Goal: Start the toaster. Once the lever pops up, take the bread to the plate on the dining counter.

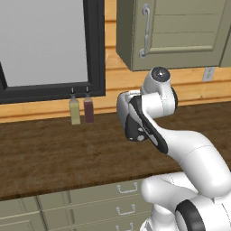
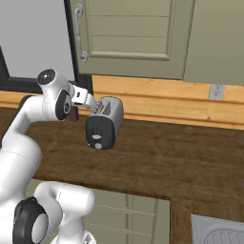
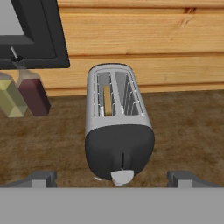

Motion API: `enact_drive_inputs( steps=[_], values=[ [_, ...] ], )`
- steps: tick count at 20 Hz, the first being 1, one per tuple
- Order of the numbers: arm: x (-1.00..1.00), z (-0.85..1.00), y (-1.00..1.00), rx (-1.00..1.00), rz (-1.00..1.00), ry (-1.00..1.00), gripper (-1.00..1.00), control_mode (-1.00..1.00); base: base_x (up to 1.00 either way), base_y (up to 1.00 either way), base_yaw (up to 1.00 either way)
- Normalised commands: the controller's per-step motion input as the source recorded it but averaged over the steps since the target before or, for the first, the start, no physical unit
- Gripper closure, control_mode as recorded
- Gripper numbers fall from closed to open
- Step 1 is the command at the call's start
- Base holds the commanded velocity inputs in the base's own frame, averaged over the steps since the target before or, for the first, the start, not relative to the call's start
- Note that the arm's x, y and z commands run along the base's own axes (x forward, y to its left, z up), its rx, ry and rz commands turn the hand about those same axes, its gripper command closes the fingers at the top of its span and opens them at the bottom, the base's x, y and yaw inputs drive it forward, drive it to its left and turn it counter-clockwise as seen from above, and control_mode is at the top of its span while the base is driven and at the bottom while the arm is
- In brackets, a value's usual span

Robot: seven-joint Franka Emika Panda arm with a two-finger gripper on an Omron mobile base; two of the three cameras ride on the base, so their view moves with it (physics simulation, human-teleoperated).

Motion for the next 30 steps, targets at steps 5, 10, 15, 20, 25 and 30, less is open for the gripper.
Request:
enact_drive_inputs(
  steps=[5, 10, 15, 20, 25, 30],
  values=[
    [0.0, 0.0, 0.0, 0.0, 0.0, 0.0, -1.0, -1.0, 0.0, 0.0, 0.0],
    [0.0, 0.0, 0.0, 0.0, 0.0, 0.0, -1.0, -1.0, 0.0, 0.0, 0.0],
    [0.0, 0.0, 0.0, 0.0, 0.0, 0.0, -1.0, -1.0, 0.0, 0.0, 0.0],
    [0.0, 0.0, 0.0, 0.0, 0.0, 0.0, -1.0, -1.0, 0.0, 0.0, 0.0],
    [0.0, 0.0, 0.0, 0.0, 0.0, 0.0, -1.0, -1.0, 0.0, 0.0, 0.0],
    [0.0, 0.0, 0.0, 0.0, 0.0, 0.0, -1.0, -1.0, 0.0, 0.0, 0.0]
  ],
)
